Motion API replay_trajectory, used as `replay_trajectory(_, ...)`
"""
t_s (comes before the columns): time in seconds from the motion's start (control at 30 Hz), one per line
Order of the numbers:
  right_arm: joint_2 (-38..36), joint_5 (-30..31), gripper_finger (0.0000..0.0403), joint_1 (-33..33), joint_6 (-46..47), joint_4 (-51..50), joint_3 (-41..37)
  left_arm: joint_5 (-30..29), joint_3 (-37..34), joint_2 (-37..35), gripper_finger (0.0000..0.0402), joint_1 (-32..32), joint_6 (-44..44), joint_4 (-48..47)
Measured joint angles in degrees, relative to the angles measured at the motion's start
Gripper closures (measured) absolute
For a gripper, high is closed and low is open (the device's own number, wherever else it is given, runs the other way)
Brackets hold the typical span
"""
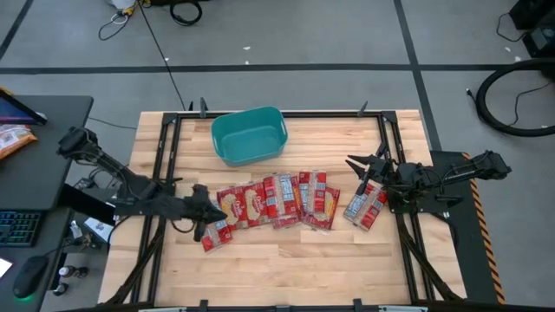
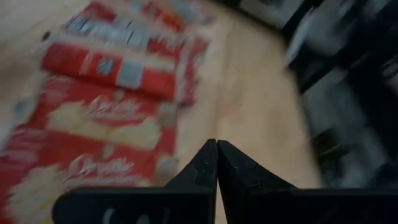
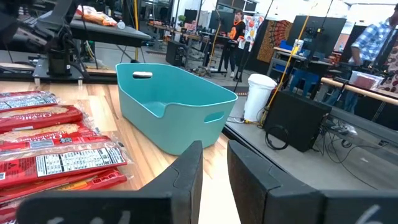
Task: Sort popcorn bags into baskets
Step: Put the popcorn bag into the green bin
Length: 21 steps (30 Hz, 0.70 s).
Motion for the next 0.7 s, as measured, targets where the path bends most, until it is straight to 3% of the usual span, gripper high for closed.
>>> replay_trajectory(0.17, -0.01, 0.0, 0.0322, 0.0, 0.0, -0.01, 0.0, 0.9, 13.04, 9.78, 0.0383, 0.95, 2.85, -25.27)
replay_trajectory(0.27, -0.01, 0.0, 0.0322, 0.0, 0.0, 0.02, 0.0, 1.57, 18.18, 15.46, 0.0361, 1.79, 2.71, -35.91)
replay_trajectory(0.53, 0.01, 0.0, 0.0322, 0.0, 0.0, 0.23, 0.0, 16.24, 25.16, 28.81, 0.0262, 3.99, 16.59, -43.76)
replay_trajectory(0.7, -0.02, 0.0, 0.0322, 0.0, 0.0, 0.25, -0.01, 21.43, 25.29, 34.3, 0.0245, 2.74, 32.29, -44.62)
